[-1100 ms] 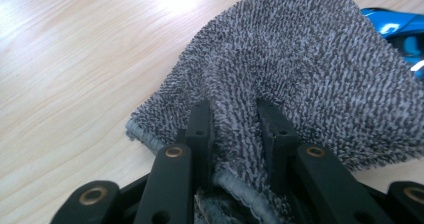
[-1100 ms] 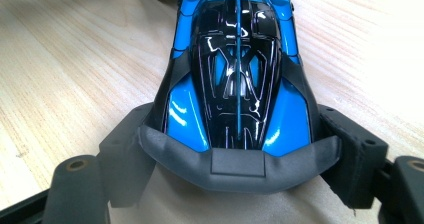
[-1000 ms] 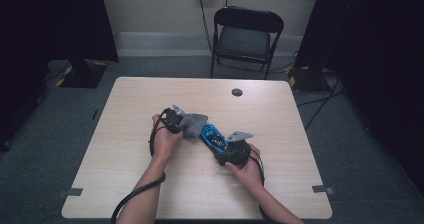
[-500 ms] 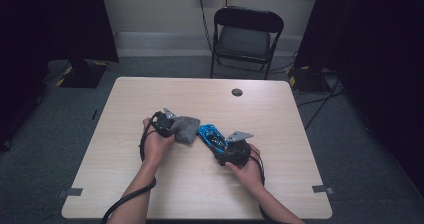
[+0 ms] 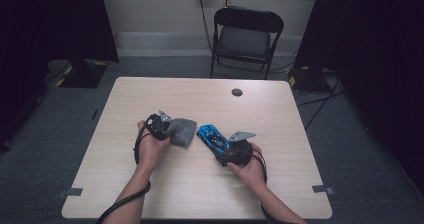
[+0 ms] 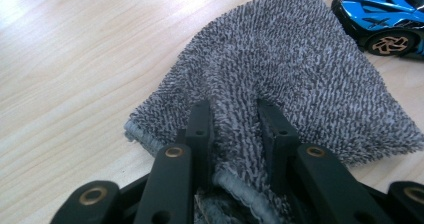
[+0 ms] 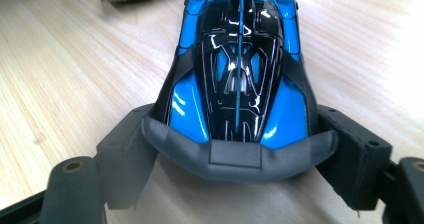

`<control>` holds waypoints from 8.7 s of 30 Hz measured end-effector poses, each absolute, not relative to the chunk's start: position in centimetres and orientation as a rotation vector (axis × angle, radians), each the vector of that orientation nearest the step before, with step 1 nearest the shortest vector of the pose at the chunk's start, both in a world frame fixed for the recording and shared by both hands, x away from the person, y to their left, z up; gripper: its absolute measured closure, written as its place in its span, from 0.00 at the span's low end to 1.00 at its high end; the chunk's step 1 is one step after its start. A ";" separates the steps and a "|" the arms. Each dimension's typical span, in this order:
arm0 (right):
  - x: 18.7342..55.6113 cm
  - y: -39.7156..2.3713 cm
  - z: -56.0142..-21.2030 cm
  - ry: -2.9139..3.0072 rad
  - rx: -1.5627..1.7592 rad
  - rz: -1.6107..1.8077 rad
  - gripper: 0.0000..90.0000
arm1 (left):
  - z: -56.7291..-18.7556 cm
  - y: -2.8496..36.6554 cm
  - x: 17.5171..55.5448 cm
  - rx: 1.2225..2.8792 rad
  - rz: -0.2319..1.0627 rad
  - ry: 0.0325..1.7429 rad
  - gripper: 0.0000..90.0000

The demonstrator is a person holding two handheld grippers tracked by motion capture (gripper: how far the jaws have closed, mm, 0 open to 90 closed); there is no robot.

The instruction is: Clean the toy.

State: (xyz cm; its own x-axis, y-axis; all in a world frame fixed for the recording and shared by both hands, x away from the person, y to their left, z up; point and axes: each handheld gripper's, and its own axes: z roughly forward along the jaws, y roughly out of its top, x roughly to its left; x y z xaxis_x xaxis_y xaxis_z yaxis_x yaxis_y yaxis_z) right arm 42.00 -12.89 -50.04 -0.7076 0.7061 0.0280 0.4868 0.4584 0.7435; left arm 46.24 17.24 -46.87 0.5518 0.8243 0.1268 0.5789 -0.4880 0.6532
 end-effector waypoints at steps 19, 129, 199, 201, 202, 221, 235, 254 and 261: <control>41.9 -13.0 -48.6 2.441 0.981 1.118 0.23 | -46.9 17.6 45.5 2.221 0.576 1.125 0.79; 45.9 -9.4 -48.0 2.389 1.051 1.105 0.47 | -48.7 15.5 43.9 2.171 0.392 1.019 0.69; 45.9 -9.2 -48.1 2.380 1.054 1.105 0.47 | -45.0 15.7 39.5 2.148 0.224 0.825 0.82; 45.9 -9.2 -48.1 2.380 1.055 1.105 0.47 | -44.9 15.9 39.9 2.142 0.241 0.838 0.82; 45.9 -9.2 -48.1 2.380 1.055 1.104 0.47 | -44.8 16.2 40.2 2.147 0.255 0.844 0.82; 45.8 -9.6 -48.3 2.373 1.047 1.138 0.47 | -46.4 17.6 44.2 2.098 0.339 1.005 0.82; 45.8 -9.6 -48.3 2.371 1.045 1.140 0.47 | -48.0 15.9 45.5 2.151 0.318 1.049 0.81; 45.8 -9.4 -48.2 2.376 1.052 1.124 0.47 | -48.1 14.6 42.6 2.165 0.251 0.964 0.81; 45.8 -9.4 -48.2 2.376 1.051 1.119 0.47 | -48.0 13.7 41.6 2.176 0.233 0.932 0.81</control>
State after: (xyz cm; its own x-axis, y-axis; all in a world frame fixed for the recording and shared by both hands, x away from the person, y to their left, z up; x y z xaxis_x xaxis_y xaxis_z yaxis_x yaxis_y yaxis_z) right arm 45.78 -9.40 -48.17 -0.6822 0.7306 0.0285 0.4874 0.4254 0.7626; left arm 41.60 13.66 -48.04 0.7191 0.6850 -0.1164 0.5498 -0.4585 0.6982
